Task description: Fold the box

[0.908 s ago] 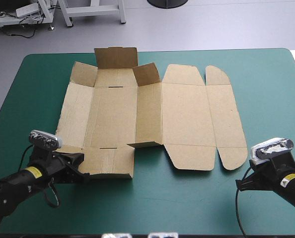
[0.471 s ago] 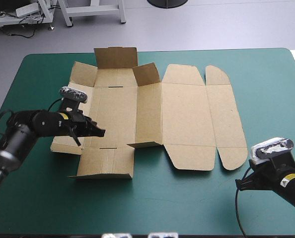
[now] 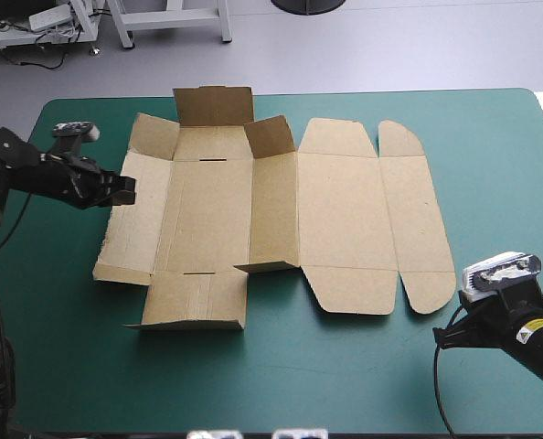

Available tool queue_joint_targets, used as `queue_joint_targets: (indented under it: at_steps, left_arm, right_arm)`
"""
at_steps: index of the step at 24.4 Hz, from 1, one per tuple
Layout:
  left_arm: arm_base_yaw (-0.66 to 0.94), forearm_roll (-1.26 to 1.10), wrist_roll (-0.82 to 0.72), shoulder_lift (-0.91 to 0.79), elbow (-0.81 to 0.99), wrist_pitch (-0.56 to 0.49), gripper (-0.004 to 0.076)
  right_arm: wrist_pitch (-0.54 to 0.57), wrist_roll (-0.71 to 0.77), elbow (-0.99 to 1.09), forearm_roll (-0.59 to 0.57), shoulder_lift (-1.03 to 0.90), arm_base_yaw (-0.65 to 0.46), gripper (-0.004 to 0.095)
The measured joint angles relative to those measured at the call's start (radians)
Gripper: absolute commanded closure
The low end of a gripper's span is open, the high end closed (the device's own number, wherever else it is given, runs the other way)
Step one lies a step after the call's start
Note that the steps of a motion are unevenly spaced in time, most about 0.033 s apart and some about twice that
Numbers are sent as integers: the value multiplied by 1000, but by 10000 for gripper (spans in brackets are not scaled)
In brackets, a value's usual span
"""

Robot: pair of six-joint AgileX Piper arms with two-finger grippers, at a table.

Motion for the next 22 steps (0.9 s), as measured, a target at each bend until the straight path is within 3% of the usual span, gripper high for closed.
queue_joint_targets:
  at_steps: [7, 22]
  left_arm:
    - [181, -20, -7, 79, -6, 13, 311]
    - [186, -56, 6, 386, -6, -6, 311]
  right_arm:
    - [-12, -1, 0, 0, 0, 0, 933]
    - [-11, -1, 0, 0, 0, 0, 933]
